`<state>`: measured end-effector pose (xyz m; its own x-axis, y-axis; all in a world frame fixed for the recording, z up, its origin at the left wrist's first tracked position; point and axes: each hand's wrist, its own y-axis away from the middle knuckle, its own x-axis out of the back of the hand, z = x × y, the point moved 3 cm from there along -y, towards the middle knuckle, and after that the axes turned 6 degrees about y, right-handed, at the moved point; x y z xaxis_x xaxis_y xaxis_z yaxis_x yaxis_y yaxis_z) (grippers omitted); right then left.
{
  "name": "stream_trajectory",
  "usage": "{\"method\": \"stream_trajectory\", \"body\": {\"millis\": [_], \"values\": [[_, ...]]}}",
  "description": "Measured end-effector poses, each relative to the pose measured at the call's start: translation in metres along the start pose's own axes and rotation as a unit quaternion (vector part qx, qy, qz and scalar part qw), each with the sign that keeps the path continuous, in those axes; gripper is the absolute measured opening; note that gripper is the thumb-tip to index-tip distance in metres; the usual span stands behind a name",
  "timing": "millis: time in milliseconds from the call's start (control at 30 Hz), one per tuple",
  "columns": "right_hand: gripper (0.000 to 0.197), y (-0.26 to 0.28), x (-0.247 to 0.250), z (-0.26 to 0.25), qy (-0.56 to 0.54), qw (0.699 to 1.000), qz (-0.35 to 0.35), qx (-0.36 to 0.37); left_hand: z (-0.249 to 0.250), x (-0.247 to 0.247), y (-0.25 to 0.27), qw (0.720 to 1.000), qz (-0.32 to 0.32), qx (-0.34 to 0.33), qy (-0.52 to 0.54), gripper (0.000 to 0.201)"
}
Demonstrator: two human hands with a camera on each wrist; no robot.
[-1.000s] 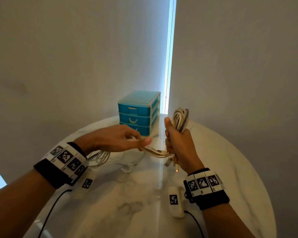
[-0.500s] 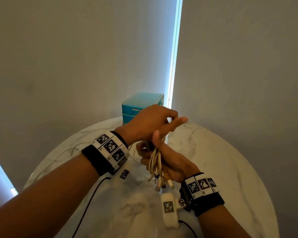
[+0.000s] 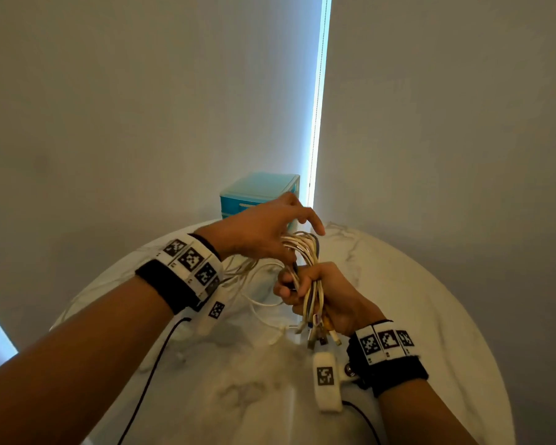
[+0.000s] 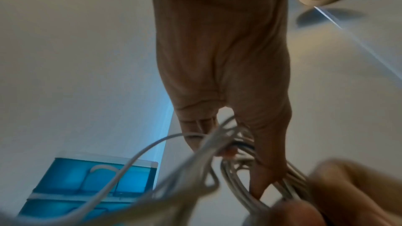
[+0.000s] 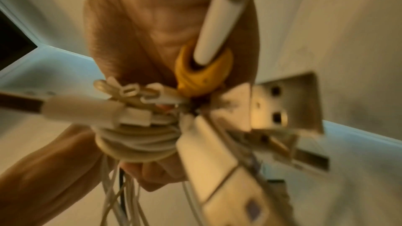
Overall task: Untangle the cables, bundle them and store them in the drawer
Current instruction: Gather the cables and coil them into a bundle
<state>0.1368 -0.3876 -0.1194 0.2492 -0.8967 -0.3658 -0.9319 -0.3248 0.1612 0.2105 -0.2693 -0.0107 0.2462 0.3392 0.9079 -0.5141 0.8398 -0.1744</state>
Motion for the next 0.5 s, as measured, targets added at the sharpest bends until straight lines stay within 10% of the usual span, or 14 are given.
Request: {"method": "stream_trajectory", "body": {"millis": [367,500], "values": [[0.011,0.005,-0.011,-0.009,0.213,0.971,0.050,0.093,0.034,-0.001,-0.004,0.954,0.044,-0.088,-0.284,0.032],[0.017,0.006,-0.003,-0.014,0.125,0.977,0.087,0.152,0.049,0.001,-0.009,0.937,0.072,-0.115,-0.323,0.032]]}}
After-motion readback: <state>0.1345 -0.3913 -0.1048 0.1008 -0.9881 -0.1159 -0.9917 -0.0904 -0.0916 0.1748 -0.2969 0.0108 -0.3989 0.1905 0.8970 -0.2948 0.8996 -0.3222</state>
